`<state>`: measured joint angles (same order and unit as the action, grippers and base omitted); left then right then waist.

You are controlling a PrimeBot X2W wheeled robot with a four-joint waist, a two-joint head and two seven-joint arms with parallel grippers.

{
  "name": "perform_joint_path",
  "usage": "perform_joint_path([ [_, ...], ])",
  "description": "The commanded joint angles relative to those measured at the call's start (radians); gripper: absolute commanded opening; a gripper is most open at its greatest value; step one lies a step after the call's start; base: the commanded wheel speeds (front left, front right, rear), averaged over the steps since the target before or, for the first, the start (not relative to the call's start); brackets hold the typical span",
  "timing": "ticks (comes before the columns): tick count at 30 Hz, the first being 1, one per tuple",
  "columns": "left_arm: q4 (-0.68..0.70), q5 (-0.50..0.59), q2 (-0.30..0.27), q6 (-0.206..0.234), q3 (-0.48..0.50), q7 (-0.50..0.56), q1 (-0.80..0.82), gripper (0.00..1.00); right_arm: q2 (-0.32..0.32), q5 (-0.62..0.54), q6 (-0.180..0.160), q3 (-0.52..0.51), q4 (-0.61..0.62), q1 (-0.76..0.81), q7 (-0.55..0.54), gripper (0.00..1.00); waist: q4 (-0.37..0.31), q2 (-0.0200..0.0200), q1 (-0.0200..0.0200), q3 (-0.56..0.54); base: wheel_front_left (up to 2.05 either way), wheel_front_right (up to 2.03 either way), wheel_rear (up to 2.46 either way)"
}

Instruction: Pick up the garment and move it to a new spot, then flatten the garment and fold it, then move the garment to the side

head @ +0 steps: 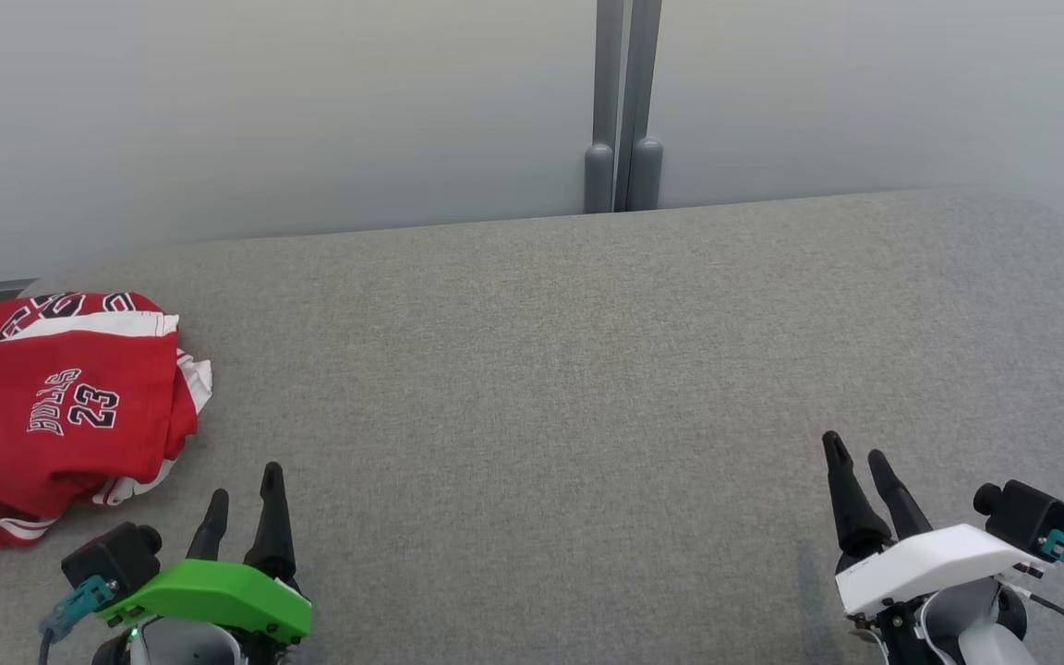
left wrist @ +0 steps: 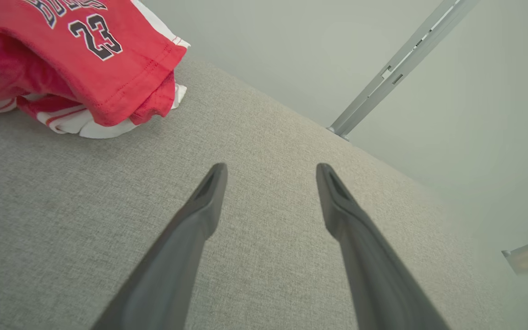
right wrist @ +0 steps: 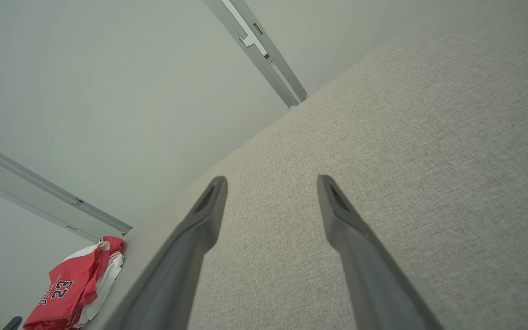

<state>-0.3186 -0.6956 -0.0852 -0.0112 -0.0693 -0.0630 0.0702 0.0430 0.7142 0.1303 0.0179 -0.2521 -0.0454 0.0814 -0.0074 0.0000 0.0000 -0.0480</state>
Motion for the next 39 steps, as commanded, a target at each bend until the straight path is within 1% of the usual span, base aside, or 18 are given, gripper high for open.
perform_joint_path([
  [1,0.010,0.027,-0.013,0.004,-0.006,-0.009,0.003,1.00,0.005,-0.030,0.000,-0.001,0.014,-0.006,0.007,1.00,0.000,0.0000,0.0000,-0.001,0.00,0.00,0.00],
  [9,0.006,0.121,-0.025,0.012,-0.030,-0.039,0.013,1.00,0.006,-0.223,0.000,-0.003,0.024,0.003,0.007,1.00,-0.001,0.0000,0.0000,-0.007,0.00,0.00,0.00],
  [16,0.000,0.190,-0.035,0.022,-0.046,-0.062,0.016,1.00,0.006,-0.329,0.000,-0.005,0.022,0.002,0.011,1.00,-0.001,0.0000,0.0000,-0.009,0.00,0.00,0.00],
  [20,0.001,0.214,-0.033,0.023,-0.049,-0.076,0.011,1.00,0.007,-0.354,0.000,-0.002,0.017,-0.001,0.014,1.00,0.001,0.0000,0.0000,-0.010,0.00,0.00,0.00],
  [26,0.000,0.254,-0.033,0.009,-0.060,-0.097,0.003,1.00,0.007,-0.411,0.000,-0.003,0.012,0.000,0.023,1.00,0.003,0.0000,0.0000,-0.015,0.00,0.00,0.00],
  [29,-0.001,0.271,-0.032,0.011,-0.063,-0.106,0.000,1.00,0.007,-0.435,0.000,-0.002,0.010,0.002,0.028,1.00,0.004,0.0000,0.0000,-0.018,0.00,0.00,0.00],
  [31,0.001,0.274,-0.026,0.013,-0.057,-0.111,-0.002,1.00,0.008,-0.435,0.000,-0.002,0.009,0.004,0.031,1.00,0.005,0.0000,0.0000,-0.020,0.00,0.00,0.00],
  [35,-0.007,0.276,-0.019,-0.005,-0.057,-0.123,-0.005,1.00,0.008,-0.400,0.000,-0.001,0.001,0.006,0.039,1.00,0.008,0.0000,0.0000,-0.024,0.00,0.00,0.00],
  [39,-0.018,0.294,-0.021,-0.013,-0.062,-0.134,-0.001,1.00,0.008,-0.426,0.000,0.005,-0.004,0.004,0.045,1.00,0.008,0.0000,0.0000,-0.027,0.00,0.00,0.00],
])
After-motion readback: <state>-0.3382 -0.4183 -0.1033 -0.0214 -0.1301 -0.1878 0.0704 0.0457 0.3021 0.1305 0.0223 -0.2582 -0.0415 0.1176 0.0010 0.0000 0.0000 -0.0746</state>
